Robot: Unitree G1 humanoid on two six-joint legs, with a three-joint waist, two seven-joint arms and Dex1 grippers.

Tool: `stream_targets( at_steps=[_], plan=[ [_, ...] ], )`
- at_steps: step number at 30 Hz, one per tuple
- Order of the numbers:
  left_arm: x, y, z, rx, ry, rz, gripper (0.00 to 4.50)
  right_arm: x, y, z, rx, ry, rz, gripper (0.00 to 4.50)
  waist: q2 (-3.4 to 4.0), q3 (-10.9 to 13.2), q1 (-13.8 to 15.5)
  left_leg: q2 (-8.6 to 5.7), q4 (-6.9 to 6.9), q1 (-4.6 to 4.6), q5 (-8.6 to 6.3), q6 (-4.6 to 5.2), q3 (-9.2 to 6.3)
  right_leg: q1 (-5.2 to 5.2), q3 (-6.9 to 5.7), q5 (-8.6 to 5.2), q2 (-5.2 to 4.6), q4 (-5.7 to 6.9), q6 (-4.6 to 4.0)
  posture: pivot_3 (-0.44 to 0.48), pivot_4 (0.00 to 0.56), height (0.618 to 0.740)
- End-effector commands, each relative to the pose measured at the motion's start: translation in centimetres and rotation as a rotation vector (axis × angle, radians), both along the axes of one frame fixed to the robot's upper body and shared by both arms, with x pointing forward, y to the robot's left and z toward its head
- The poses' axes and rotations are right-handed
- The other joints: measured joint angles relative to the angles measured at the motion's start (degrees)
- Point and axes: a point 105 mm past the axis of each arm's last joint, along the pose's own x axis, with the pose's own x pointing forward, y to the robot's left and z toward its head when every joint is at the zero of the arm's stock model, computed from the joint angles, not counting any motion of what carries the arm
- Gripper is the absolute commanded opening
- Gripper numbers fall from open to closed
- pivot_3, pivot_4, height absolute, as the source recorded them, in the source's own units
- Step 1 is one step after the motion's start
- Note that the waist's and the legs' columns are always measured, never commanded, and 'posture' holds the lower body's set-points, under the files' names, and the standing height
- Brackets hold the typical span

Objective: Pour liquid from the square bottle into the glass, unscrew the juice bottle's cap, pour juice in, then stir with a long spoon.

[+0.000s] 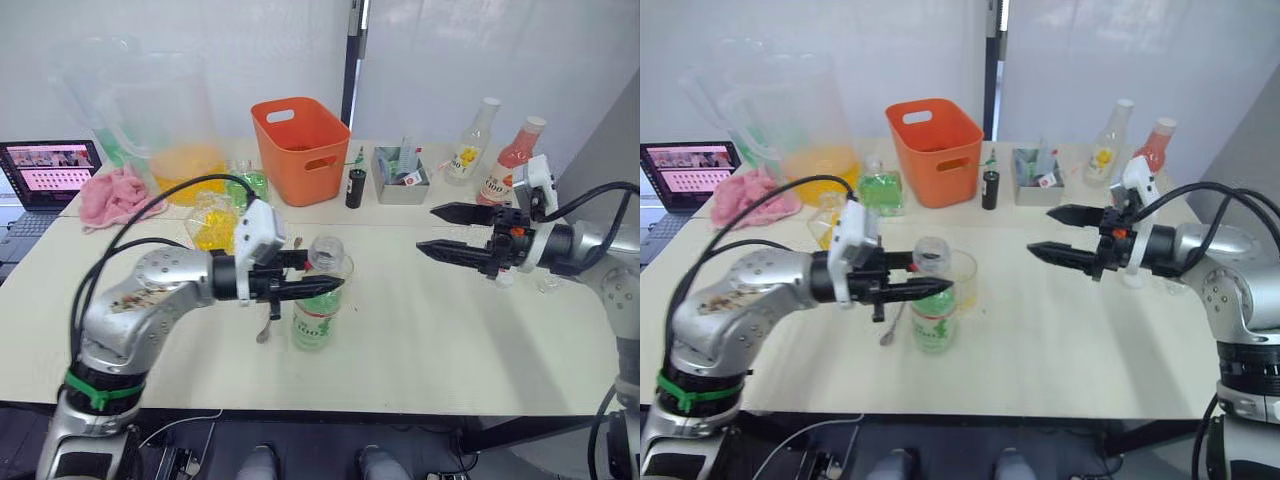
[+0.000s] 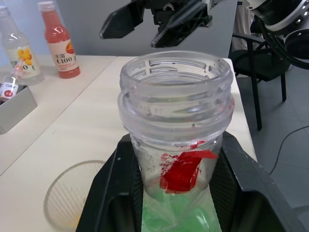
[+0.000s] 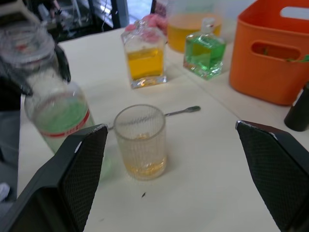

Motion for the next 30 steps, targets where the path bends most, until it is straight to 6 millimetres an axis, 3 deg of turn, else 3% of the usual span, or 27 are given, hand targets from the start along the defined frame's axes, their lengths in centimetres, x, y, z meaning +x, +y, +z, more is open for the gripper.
stream_targets(
  at_steps=[1, 6, 12, 16, 30],
  plan=[
    [-0.3, 3.0, 1.5, 0.013, -0.055, 0.067, 1.36, -1.8, 1.1, 1.1, -0.031, -0.007, 0.121, 4.48, 0.0, 0.0, 0.0, 0.01, 0.0, -0.05, 0.0, 0.0, 0.0, -0.08, 0.0, 0.0, 0.0, 0.03, 0.0, 0.0, 0.15, 0.74],
    [0.1, 5.7, 2.8, 0.055, -0.14, 0.167, 1.36, -3.0, 1.3, 0.2, -0.068, 0.051, 0.176, 4.48, -0.05, 0.1, 0.5, 0.02, 0.01, -0.22, 0.0, 0.0, 0.01, -0.29, 0.0, -0.02, 0.0, 0.09, -0.07, 0.0, 0.15, 0.74],
    [3.2, 7.4, 3.5, 0.106, -0.24, 0.332, 1.36, -3.5, 1.8, -0.6, -0.059, 0.061, 0.165, 4.48, -0.07, 0.1, 1.2, 0.01, 0.04, -0.28, 0.0, -0.01, 0.02, -0.27, 0.0, -0.14, -0.01, 0.0, -0.29, 0.0, 0.15, 0.74],
    [6.1, 6.9, 4.1, 0.122, -0.333, 0.403, 1.36, -3.8, 2.5, -0.3, -0.06, 0.021, 0.145, 4.48, -0.08, 0.1, 1.4, 0.01, 0.04, -0.29, 0.0, -0.01, 0.02, -0.29, -0.01, 0.02, -0.01, 0.03, -0.04, 0.0, 0.15, 0.74],
    [11.5, 2.0, 5.4, 0.135, -0.51, 0.332, 1.36, -4.1, 2.3, -0.2, -0.062, -0.055, -0.014, 4.48, -0.08, 0.1, 2.2, 0.0, 0.08, -0.51, 0.01, 0.01, 0.01, -0.43, -0.03, 0.07, 0.01, 0.06, 0.03, 0.0, 0.15, 0.74]
  ],
)
